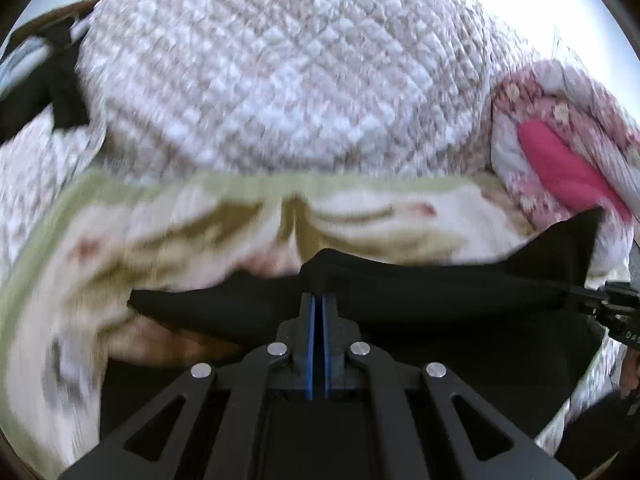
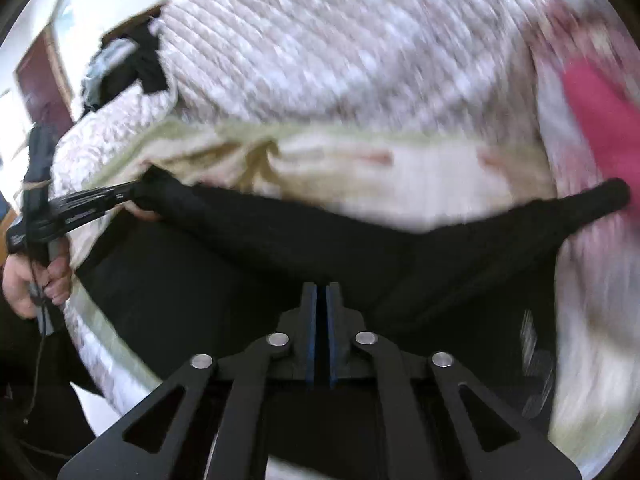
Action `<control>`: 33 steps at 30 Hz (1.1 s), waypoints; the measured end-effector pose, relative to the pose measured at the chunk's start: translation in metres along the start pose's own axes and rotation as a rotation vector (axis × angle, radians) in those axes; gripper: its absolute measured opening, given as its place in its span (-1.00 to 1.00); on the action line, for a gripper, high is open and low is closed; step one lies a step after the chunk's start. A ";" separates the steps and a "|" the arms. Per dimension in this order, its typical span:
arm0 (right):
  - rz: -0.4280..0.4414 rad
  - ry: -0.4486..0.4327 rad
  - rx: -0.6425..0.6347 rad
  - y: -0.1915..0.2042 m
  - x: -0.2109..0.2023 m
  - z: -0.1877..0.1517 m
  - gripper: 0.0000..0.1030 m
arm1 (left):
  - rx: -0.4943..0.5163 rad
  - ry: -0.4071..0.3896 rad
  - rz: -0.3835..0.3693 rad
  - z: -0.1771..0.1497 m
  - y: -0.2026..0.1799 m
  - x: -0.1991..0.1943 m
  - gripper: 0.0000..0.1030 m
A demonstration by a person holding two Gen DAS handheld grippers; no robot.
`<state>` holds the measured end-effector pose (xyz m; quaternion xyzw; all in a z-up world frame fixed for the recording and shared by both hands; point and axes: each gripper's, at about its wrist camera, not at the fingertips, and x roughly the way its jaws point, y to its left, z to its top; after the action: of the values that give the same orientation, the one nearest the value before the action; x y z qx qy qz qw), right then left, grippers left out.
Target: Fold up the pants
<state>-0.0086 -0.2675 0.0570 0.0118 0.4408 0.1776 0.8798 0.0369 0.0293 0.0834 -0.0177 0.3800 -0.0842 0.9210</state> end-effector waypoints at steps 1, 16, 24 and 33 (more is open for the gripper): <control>0.006 0.023 0.034 -0.002 0.001 -0.010 -0.96 | -0.018 0.027 -0.005 -0.015 0.001 -0.001 -0.92; -0.037 -0.055 0.456 -0.045 -0.021 -0.060 0.08 | -0.161 0.104 0.012 -0.067 0.025 -0.023 -0.56; -0.079 -0.131 0.640 -0.074 -0.027 -0.059 0.08 | -0.069 0.154 0.080 -0.028 0.005 0.043 -0.27; -0.093 -0.232 0.737 -0.094 -0.032 -0.056 0.08 | -0.039 0.089 0.195 -0.029 0.010 0.051 -0.90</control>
<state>-0.0412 -0.3737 0.0308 0.3271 0.3725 -0.0355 0.8677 0.0529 0.0320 0.0263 0.0053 0.4218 0.0126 0.9066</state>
